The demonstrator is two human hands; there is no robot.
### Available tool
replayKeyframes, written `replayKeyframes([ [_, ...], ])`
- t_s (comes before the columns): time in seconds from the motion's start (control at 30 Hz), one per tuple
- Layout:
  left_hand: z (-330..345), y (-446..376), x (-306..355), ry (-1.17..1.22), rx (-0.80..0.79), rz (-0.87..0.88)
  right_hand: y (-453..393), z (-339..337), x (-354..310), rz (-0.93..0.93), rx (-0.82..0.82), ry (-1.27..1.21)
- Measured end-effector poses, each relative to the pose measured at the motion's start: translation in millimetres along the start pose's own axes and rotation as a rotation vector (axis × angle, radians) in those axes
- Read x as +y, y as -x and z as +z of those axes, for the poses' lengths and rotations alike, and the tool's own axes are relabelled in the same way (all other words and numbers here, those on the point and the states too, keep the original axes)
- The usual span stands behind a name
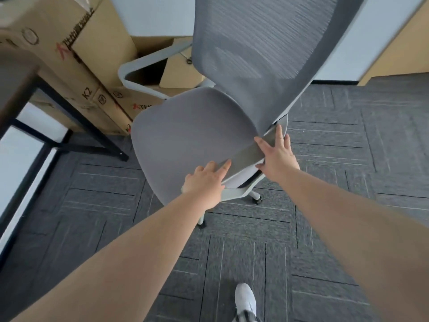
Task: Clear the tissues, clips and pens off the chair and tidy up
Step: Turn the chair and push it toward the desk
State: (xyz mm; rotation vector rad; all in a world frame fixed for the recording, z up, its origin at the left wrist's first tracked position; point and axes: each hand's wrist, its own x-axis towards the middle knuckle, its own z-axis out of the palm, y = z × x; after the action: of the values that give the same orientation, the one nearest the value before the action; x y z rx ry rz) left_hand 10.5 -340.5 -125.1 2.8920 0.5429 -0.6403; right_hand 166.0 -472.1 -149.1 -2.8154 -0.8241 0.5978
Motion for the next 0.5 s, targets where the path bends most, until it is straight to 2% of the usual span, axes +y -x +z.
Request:
replayKeyframes([
  [0.23, 10, 17, -25, -0.004, -0.005, 0.062, 24, 5, -26, 0.060, -0.006, -0.070],
  [0.5, 37, 77, -70, -0.054, -0.018, 0.132, 97, 40, -72, 0.137, -0.005, -0.139],
])
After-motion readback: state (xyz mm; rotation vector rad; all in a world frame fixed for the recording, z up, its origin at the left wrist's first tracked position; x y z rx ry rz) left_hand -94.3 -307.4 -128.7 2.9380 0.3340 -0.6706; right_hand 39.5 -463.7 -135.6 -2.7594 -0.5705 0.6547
